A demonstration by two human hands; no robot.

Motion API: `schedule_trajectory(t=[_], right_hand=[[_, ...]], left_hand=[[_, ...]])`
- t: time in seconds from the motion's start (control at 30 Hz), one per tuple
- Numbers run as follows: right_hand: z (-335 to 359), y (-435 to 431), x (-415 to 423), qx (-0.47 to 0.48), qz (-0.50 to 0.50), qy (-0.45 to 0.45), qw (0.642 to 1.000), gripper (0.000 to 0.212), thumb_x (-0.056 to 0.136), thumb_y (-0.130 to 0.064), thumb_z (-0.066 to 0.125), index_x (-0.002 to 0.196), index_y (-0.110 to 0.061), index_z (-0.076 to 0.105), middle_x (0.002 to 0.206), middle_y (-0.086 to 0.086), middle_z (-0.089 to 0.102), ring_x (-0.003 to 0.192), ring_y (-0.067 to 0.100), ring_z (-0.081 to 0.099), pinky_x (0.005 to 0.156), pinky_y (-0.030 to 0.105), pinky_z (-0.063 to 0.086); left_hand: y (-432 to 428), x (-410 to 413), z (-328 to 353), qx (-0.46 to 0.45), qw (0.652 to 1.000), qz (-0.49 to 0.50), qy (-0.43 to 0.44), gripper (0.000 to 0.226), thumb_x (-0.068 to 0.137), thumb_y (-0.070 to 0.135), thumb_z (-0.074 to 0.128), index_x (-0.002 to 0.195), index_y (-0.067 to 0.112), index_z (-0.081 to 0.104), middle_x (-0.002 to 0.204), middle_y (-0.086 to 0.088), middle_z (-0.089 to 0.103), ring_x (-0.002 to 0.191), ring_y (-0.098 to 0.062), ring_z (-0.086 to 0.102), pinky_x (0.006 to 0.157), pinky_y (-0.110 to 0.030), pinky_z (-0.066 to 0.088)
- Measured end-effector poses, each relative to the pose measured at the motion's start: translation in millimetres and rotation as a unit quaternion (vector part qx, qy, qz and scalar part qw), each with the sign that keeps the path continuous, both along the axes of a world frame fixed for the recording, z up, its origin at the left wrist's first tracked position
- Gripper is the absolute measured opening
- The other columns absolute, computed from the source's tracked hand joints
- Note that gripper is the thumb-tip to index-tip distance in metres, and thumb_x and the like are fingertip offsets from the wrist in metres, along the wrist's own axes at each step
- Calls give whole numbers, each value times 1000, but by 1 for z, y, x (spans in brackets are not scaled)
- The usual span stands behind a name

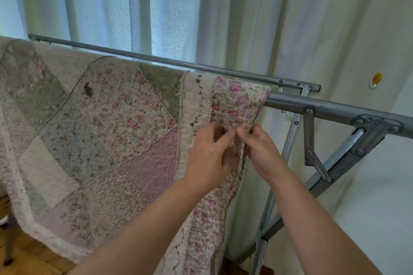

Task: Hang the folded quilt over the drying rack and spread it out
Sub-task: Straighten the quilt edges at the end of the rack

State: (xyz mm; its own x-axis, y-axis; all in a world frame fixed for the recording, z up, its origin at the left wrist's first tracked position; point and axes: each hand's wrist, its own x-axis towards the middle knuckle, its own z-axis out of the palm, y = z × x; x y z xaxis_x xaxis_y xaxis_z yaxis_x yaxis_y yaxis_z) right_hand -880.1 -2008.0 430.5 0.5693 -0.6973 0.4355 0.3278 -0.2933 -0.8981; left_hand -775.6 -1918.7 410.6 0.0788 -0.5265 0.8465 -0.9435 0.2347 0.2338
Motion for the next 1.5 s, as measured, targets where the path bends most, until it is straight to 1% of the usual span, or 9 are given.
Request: schedule_trajectory(t=[0.27, 0.43, 0.67, 0.8, 0.9, 1.0, 1.1, 1.27, 1.5], right_hand=[[-5, 4, 14, -39, -166, -6, 985, 22, 95, -9, 46, 89, -25, 60, 81, -16, 70, 79, -1, 66, 64, 14, 51], [-13, 5, 18, -26, -248, -22, 968, 14, 94, -15, 48, 89, -23, 60, 98, 2, 67, 88, 11, 63, 81, 33, 51], [-10, 26, 29, -24, -296, -20, 955, 16, 95, -19, 48, 97, -31, 59, 102, -9, 65, 91, 5, 64, 68, 16, 49], [-11, 54, 31, -265, -551, -29, 791, 24, 88, -20, 57, 108, -15, 46, 104, 3, 50, 95, 19, 49, 76, 25, 39], [8, 68, 44, -507, -572, -12, 645, 30, 81, -14, 59, 108, -7, 48, 107, 13, 49, 100, 25, 45, 87, 31, 37], [33, 67, 65, -572, -577, 75, 577, 29, 79, -7, 62, 108, -7, 60, 109, 18, 62, 108, 29, 46, 94, 43, 35], [54, 65, 80, -565, -568, 180, 571, 29, 83, -19, 59, 109, -8, 63, 112, 13, 64, 113, 29, 51, 102, 51, 29], [81, 65, 100, -523, -546, 275, 594, 34, 86, -37, 51, 104, -12, 64, 92, 10, 67, 86, 30, 58, 82, 44, 39], [86, 73, 145, -507, -507, 367, 592, 47, 90, -43, 41, 126, -15, 50, 115, 11, 61, 108, 31, 51, 98, 51, 28]], left_hand=[[4, 53, 21, -86, 990, 109, -40, 42, 74, 15, 69, 114, 6, 62, 119, -23, 55, 106, -40, 53, 89, -46, 42], [11, 82, 32, -101, 986, 113, -76, 52, 70, 18, 74, 118, 8, 60, 123, -25, 53, 112, -43, 50, 94, -51, 38], [14, 116, 60, -96, 987, 81, -96, 51, 80, 33, 62, 126, 11, 55, 131, -22, 51, 124, -42, 43, 100, -63, 31], [7, 121, 73, -71, 987, 77, -120, 56, 78, 41, 66, 126, 13, 56, 128, -17, 55, 125, -38, 44, 100, -66, 27], [4, 125, 76, -78, 985, 84, -132, 58, 75, 45, 68, 123, 14, 57, 123, -16, 58, 122, -37, 47, 98, -66, 29], [4, 129, 76, -83, 983, 90, -139, 58, 78, 49, 61, 124, 15, 56, 123, -14, 58, 121, -35, 48, 98, -64, 31], [4, 135, 77, -90, 979, 78, -163, 58, 81, 53, 54, 125, 16, 56, 122, -12, 59, 119, -33, 50, 98, -56, 34], [11, 161, 76, -93, 982, 131, -96, 56, 82, 51, 48, 123, 15, 58, 123, -14, 58, 123, -35, 45, 100, -56, 29], [30, 224, 76, -34, 977, 208, -18, 73, 80, 65, 31, 135, 20, 45, 146, -16, 36, 138, -35, 20, 106, -63, 7]])
